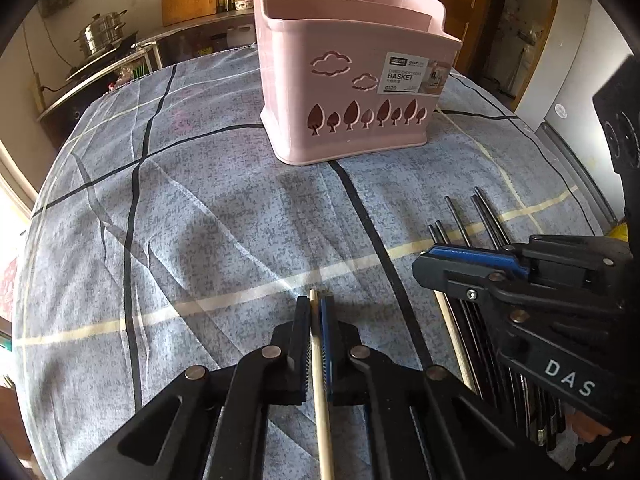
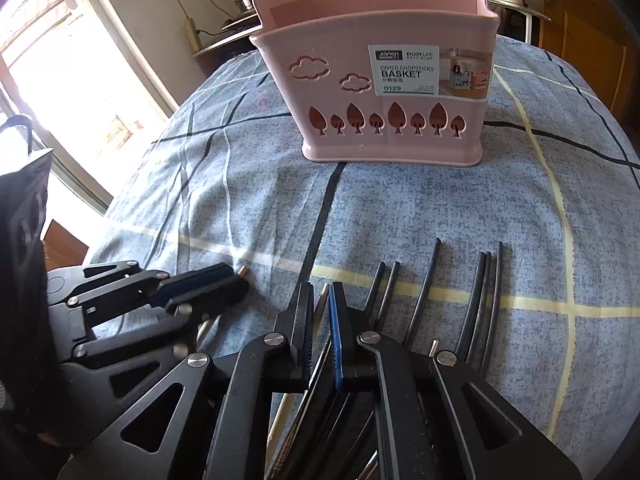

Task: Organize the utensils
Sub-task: 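Lift both held chopsticks and carry them over the pink basket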

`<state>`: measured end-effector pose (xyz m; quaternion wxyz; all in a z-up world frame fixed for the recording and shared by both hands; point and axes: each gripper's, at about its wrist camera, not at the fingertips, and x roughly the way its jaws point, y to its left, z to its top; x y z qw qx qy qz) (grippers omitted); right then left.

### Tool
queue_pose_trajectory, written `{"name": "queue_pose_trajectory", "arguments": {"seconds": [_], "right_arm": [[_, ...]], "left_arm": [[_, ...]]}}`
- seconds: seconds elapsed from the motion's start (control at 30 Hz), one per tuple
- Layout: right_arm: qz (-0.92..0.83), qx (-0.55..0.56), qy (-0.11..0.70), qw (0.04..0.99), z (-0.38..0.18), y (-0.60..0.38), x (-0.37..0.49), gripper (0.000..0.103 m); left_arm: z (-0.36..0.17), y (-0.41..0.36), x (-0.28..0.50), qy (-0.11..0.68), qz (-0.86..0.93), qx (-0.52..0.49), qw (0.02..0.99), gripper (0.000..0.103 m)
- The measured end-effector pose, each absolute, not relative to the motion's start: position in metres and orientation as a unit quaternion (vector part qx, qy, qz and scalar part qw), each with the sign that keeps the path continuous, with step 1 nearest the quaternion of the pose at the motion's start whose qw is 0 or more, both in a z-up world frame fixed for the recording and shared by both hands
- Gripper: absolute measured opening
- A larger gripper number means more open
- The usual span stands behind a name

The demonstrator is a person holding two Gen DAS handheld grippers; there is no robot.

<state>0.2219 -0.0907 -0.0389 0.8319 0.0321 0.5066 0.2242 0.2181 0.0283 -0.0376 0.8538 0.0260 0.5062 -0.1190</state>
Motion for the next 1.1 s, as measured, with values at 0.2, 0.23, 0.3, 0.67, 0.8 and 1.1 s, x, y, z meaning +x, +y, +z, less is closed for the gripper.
{"name": "queue_pose_trajectory", "arguments": {"seconds": [0.2, 0.23, 0.3, 0.67, 0.8, 1.1], "right_arm": [[0.235, 0.045, 0.49, 0.838, -0.017, -0.102, 0.216, 0.007], [0.237, 0.048, 0.486, 0.84, -0.011, -0.103, 0.216, 0.007], [0.24, 0.052, 0.477, 0.844, -0.001, -0.106, 0.215, 0.007], [0.259, 0.053, 0.404, 0.876, 0.072, -0.114, 0.201, 0.005], [0.26, 0.048, 0.382, 0.886, 0.087, -0.114, 0.199, 0.004], [0.252, 0.045, 0.351, 0.901, 0.11, -0.127, 0.199, 0.004]], "left_arm": [[-0.015, 0.047, 0.217, 0.487, -0.111, -0.007, 0.866, 0.004], [-0.008, 0.048, 0.216, 0.481, -0.11, -0.008, 0.87, 0.004], [0.006, 0.051, 0.214, 0.467, -0.11, -0.009, 0.877, 0.004], [0.091, 0.056, 0.196, 0.388, -0.119, -0.021, 0.914, 0.004], [0.112, 0.056, 0.19, 0.369, -0.12, -0.023, 0.921, 0.004], [0.138, 0.051, 0.188, 0.348, -0.126, -0.03, 0.929, 0.004]]}}
